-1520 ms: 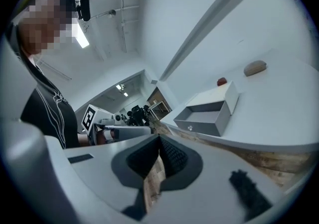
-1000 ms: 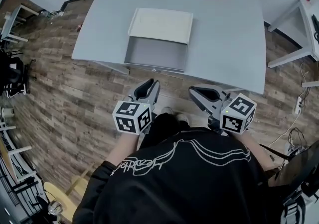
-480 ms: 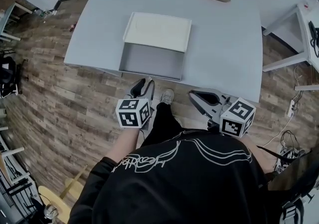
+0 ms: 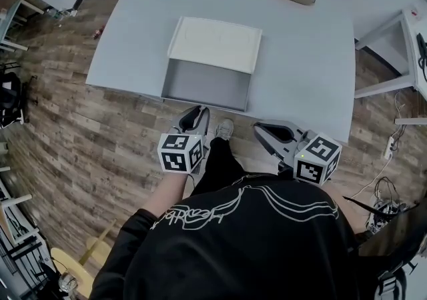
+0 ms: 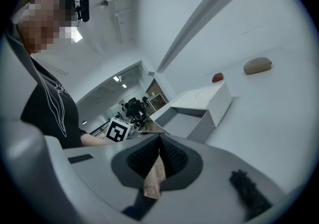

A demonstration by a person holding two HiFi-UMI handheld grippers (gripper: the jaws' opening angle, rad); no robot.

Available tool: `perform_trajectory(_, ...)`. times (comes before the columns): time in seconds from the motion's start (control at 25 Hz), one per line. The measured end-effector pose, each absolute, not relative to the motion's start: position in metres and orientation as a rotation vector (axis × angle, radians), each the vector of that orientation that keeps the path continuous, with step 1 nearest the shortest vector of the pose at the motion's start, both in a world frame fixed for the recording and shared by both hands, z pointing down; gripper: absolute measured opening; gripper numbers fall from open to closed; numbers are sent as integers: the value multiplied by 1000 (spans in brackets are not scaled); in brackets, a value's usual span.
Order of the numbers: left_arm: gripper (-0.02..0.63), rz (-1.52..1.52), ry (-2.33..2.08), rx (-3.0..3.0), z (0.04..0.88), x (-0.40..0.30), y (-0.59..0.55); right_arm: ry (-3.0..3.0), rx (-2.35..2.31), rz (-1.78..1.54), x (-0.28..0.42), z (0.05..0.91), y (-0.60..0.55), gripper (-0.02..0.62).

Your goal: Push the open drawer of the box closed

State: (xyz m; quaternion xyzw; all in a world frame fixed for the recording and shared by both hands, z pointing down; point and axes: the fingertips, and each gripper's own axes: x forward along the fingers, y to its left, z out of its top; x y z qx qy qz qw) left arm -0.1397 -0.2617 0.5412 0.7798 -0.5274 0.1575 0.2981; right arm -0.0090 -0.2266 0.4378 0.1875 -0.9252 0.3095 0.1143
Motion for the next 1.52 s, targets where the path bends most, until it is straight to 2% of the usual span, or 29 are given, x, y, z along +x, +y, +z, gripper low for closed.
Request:
perform_trajectory(0.68, 78, 409, -1368, 2069, 534, -140, -276, -2721, 610, 906, -15, 433, -250, 8)
perform_trajectory(1.52, 78, 485, -1300, 2112, 536, -130, -353, -2728, 767, 954, -1, 435, -312, 8)
